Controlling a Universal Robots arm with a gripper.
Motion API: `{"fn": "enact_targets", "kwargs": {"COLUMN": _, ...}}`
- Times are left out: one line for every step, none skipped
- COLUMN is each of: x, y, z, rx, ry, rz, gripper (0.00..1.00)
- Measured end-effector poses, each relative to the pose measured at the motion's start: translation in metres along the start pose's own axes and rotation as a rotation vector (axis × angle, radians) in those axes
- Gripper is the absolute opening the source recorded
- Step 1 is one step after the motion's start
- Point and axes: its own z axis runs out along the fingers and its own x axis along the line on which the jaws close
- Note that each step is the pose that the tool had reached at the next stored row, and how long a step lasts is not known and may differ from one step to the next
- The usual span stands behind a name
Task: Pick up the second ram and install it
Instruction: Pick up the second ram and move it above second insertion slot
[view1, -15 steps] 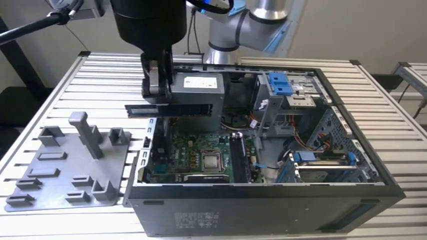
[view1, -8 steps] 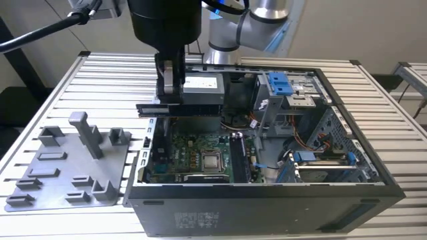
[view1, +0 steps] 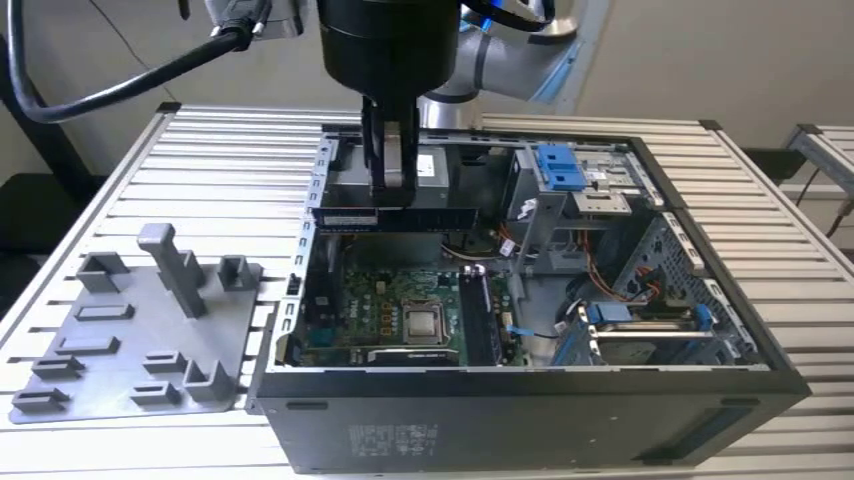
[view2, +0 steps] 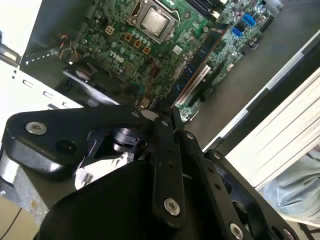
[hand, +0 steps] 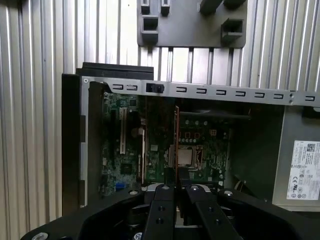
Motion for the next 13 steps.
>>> {"fn": "enact_targets", "kwargs": {"x": 0.0001, "y": -0.0036, "z": 0.0001, "rx": 0.0, "ry": 0.0, "rz": 0.0, "gripper": 0.14}}
{"fn": "enact_targets", "kwargs": {"x": 0.0002, "y": -0.0072, "z": 0.0001, "rx": 0.0, "ry": 0.0, "rz": 0.0, "gripper": 0.14}}
{"fn": "enact_targets", "kwargs": {"x": 0.0003, "y": -0.0108, "z": 0.0001, "rx": 0.0, "ry": 0.0, "rz": 0.0, "gripper": 0.14}}
{"fn": "enact_targets", "kwargs": {"x": 0.0004, "y": -0.0148, "z": 0.0001, "rx": 0.0, "ry": 0.0001, "rz": 0.0, "gripper": 0.14}}
{"fn": "enact_targets", "kwargs": {"x": 0.0005, "y": -0.0188, "z": 0.0002, "rx": 0.0, "ry": 0.0001, "rz": 0.0, "gripper": 0.14}}
{"fn": "enact_targets", "kwargs": {"x": 0.0006, "y": -0.0227, "z": 0.0002, "rx": 0.0, "ry": 0.0, "rz": 0.0, "gripper": 0.14}}
{"fn": "enact_targets", "kwargs": {"x": 0.0007, "y": -0.0266, "z": 0.0003, "rx": 0.0, "ry": 0.0001, "rz": 0.0, "gripper": 0.14}}
{"fn": "enact_targets", "kwargs": {"x": 0.0008, "y": -0.0304, "z": 0.0003, "rx": 0.0001, "ry": 0.0, "rz": 0.0, "gripper": 0.14}}
{"fn": "enact_targets", "kwargs": {"x": 0.0009, "y": -0.0343, "z": 0.0004, "rx": 0.0001, "ry": 0.0, "rz": 0.0, "gripper": 0.14}}
{"fn": "enact_targets", "kwargs": {"x": 0.001, "y": -0.0383, "z": 0.0004, "rx": 0.0001, "ry": 0.0, "rz": 0.0, "gripper": 0.14}}
{"fn": "enact_targets", "kwargs": {"x": 0.0011, "y": -0.0424, "z": 0.0005, "rx": 0.0001, "ry": 0.0, "rz": 0.0, "gripper": 0.14}}
{"fn": "enact_targets", "kwargs": {"x": 0.0012, "y": -0.0458, "z": 0.0005, "rx": 0.0001, "ry": 0.0, "rz": 0.0, "gripper": 0.14}}
{"fn": "enact_targets", "kwargs": {"x": 0.0013, "y": -0.0499, "z": 0.0005, "rx": 0.0001, "ry": 0.0, "rz": 0.0, "gripper": 0.14}}
